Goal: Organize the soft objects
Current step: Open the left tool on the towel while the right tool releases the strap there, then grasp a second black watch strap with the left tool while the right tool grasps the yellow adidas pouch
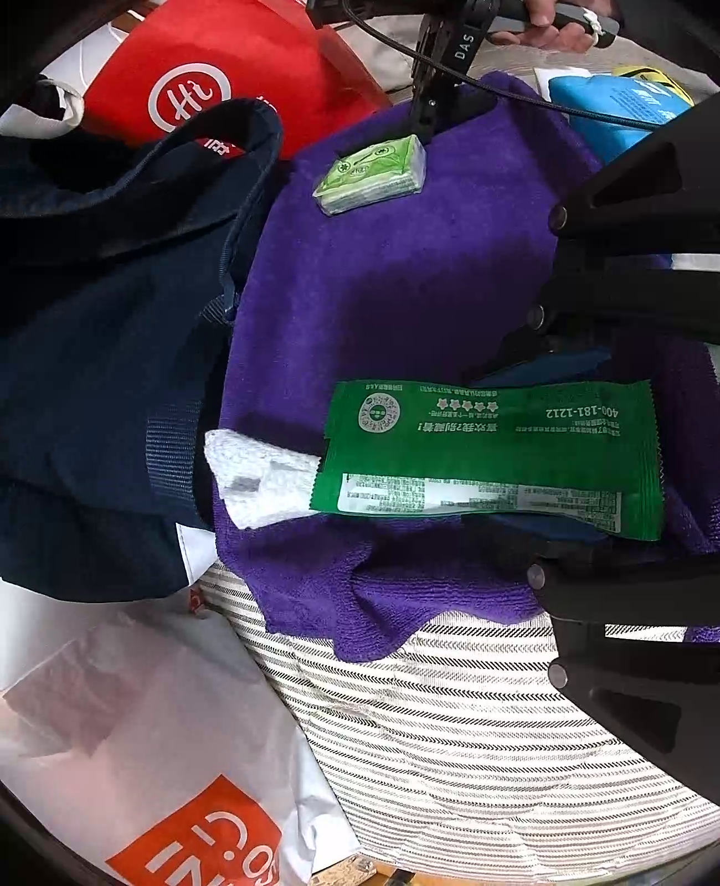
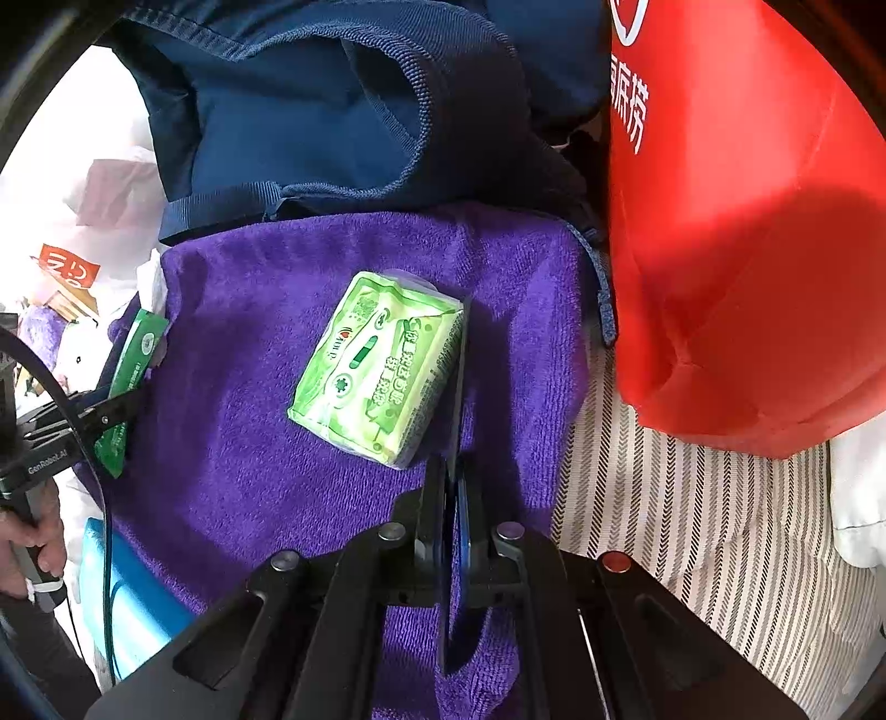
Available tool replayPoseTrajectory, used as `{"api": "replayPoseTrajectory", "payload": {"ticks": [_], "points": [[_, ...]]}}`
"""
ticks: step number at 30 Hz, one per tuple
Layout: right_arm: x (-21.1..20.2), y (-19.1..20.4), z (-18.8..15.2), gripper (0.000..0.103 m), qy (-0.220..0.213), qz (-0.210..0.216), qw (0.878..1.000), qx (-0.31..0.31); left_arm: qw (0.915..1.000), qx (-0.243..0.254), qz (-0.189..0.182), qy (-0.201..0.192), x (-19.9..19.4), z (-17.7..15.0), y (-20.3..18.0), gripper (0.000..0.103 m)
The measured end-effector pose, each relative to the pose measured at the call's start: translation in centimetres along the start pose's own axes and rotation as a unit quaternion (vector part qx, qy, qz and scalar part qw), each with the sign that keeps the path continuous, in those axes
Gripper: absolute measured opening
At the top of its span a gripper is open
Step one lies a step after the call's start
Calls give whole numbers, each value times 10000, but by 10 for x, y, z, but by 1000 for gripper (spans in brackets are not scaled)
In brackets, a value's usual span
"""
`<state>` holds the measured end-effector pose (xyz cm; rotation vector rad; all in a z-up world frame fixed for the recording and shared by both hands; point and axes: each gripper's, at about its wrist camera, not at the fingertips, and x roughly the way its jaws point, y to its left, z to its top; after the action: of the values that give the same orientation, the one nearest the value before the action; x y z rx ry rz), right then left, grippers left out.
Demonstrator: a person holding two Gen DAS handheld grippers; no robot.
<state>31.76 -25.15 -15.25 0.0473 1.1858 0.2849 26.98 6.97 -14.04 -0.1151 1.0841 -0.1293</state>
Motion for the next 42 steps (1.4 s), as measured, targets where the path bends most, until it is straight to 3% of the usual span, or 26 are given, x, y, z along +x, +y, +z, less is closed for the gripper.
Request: {"api": "replayPoseTrajectory", "payload": {"ticks": [9,15,19,30,42], "points": [[-15,0,-5,28,-41,251,9997,-19,9999,29,67,93,5,-2,-6,43],[-27,9,-8,50,-168,130,9996,-167,9999,72,82,102,0,-11,-13,56],[-35,6,-10,50,-240,188,9995,-110,9999,122,106,30,-11,-16,-16,62],[-70,1,-26,50,-489,183,9986,-38,9994,144,183,-243,-56,-30,-19,64],[-104,-14,-90,58,-514,83,9986,97,9991,37,154,-393,-94,-64,-13,66]]}}
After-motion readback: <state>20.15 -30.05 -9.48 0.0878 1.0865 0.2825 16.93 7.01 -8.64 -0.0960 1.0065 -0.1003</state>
